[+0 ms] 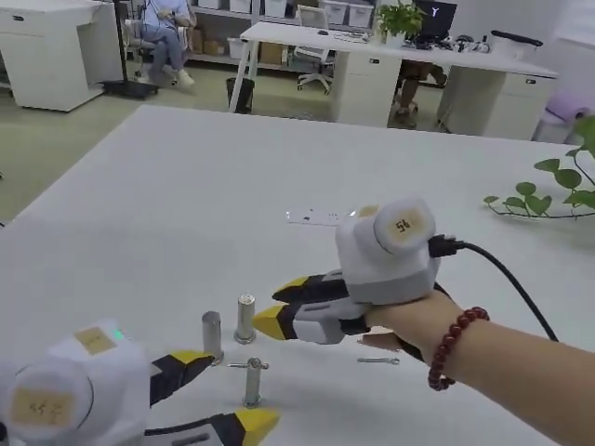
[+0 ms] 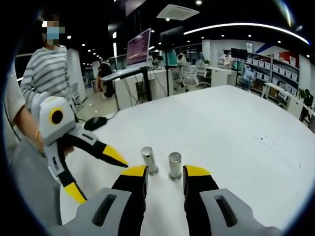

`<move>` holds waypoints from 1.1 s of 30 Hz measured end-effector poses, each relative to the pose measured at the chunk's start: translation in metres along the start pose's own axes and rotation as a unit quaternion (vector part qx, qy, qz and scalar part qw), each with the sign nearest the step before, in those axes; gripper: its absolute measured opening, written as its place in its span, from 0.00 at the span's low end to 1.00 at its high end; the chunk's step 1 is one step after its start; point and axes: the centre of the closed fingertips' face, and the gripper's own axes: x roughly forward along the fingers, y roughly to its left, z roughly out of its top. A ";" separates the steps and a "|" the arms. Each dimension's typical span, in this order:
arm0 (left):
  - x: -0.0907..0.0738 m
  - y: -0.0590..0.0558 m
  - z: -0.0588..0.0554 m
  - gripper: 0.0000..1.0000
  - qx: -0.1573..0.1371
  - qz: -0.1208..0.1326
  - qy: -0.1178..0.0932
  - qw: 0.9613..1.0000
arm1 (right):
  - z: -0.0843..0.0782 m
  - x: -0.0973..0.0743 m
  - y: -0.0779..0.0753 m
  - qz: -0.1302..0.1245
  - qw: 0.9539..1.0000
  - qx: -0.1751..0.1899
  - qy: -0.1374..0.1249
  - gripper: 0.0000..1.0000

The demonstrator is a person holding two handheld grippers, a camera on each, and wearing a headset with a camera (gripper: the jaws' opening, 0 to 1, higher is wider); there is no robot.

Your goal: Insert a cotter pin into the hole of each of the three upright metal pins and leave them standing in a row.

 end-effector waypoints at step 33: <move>-0.018 -0.003 0.010 0.73 -0.014 0.002 -0.025 1.000 | -0.004 0.040 -0.015 -0.039 0.999 0.015 -0.016 0.14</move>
